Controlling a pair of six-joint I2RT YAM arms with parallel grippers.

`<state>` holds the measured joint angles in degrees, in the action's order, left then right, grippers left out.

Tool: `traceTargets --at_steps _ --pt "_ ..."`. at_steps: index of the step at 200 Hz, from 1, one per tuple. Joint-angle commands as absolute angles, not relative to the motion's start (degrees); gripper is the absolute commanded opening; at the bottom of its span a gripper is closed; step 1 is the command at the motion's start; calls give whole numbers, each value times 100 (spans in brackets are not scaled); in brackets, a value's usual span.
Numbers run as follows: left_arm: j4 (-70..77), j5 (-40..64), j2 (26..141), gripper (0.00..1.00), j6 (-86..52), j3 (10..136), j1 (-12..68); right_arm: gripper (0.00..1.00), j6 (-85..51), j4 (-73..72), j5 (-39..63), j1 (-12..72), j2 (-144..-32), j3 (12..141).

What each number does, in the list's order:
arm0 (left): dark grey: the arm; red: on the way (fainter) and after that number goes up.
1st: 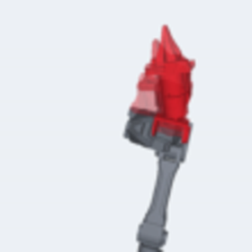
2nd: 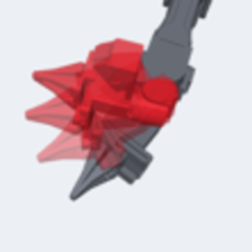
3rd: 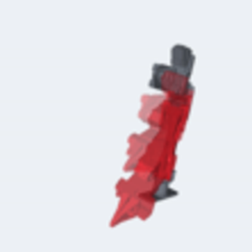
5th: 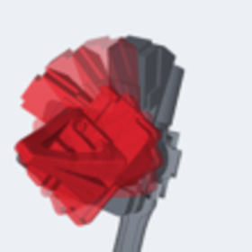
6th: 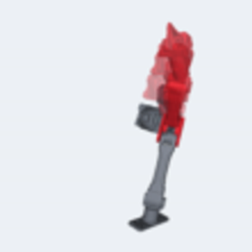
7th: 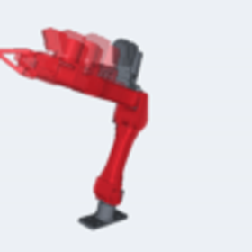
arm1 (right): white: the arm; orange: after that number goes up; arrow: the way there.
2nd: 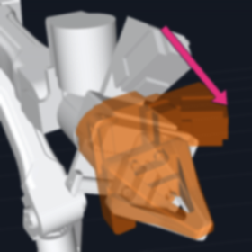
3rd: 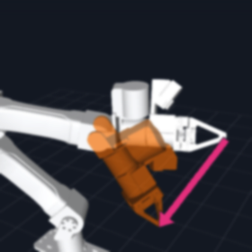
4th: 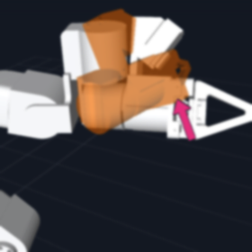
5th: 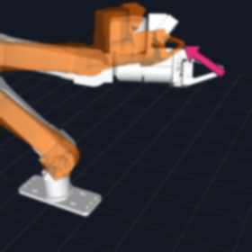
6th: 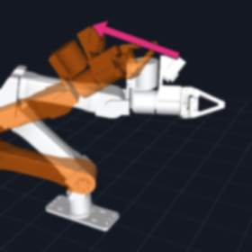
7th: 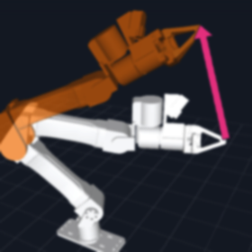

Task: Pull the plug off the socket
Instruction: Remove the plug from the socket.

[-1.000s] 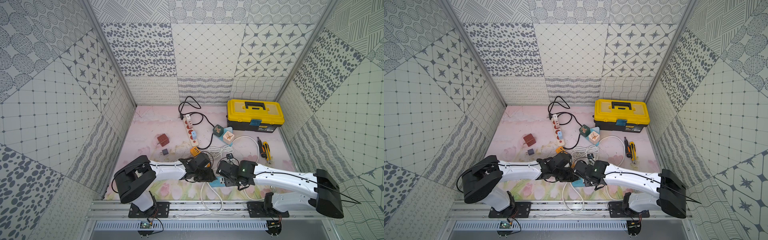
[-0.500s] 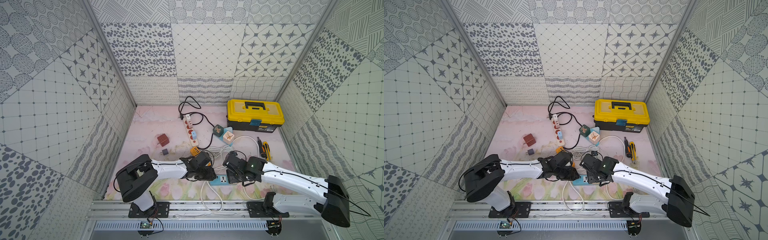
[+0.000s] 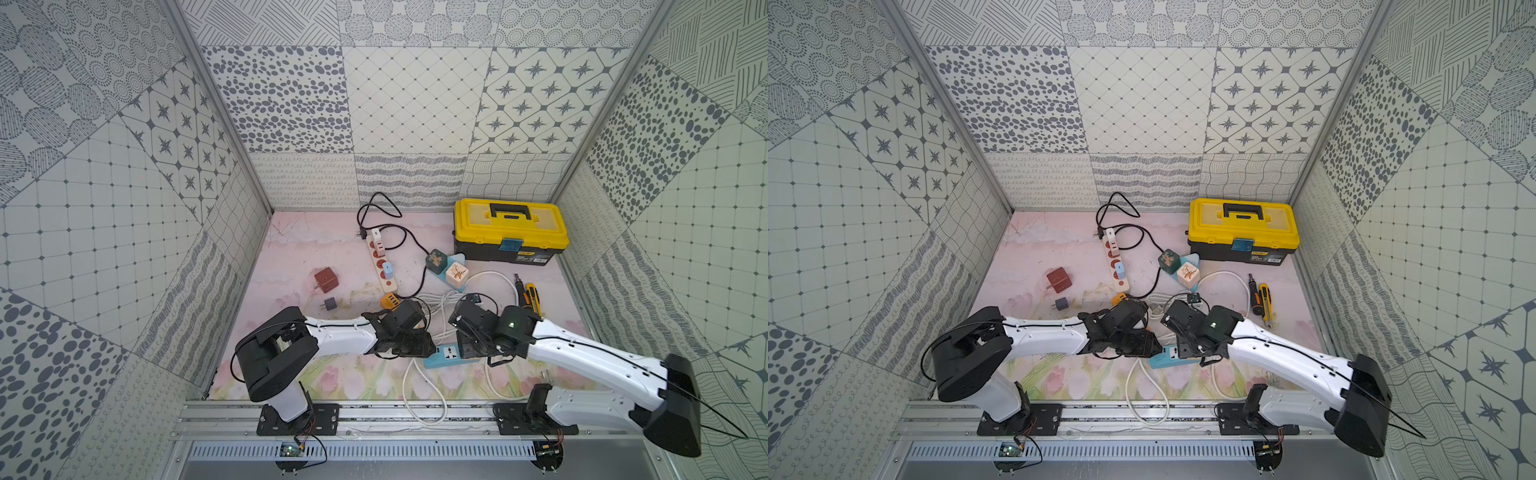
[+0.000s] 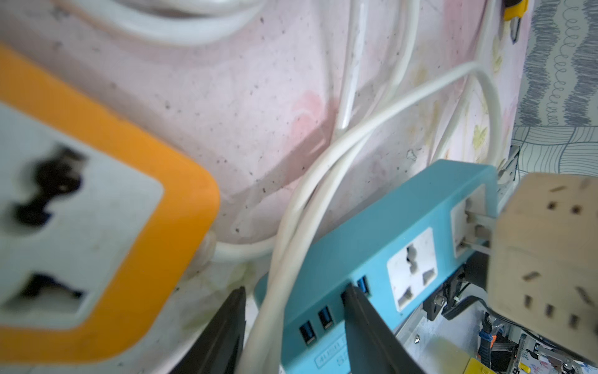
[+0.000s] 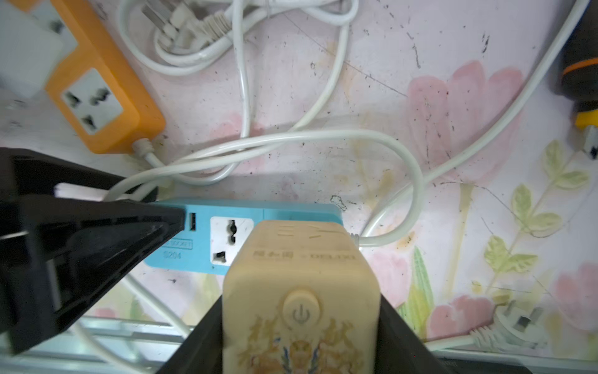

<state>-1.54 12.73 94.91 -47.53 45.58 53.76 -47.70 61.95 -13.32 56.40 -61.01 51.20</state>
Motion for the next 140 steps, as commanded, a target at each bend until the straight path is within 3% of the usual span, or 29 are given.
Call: traceTargets --at_steps 1,49,83,114,140 --pt "-1880 206 9669 52 -4521 4469 5354 41 -4542 5404 -757 5675 -5584 4975" --pt "-1903 396 9396 53 -4349 4608 5355 42 -4757 5879 -1418 5924 -6263 5107" --pt "-1767 864 8485 57 -3708 4756 5221 43 -4494 5671 -1740 5725 -5800 5374" --pt "-798 1589 7330 66 -3305 4444 4748 43 -4227 4703 -980 5120 -4988 5056" --pt "-327 1459 6407 71 -3039 4193 4389 43 -4270 3651 124 4488 -4656 4639"
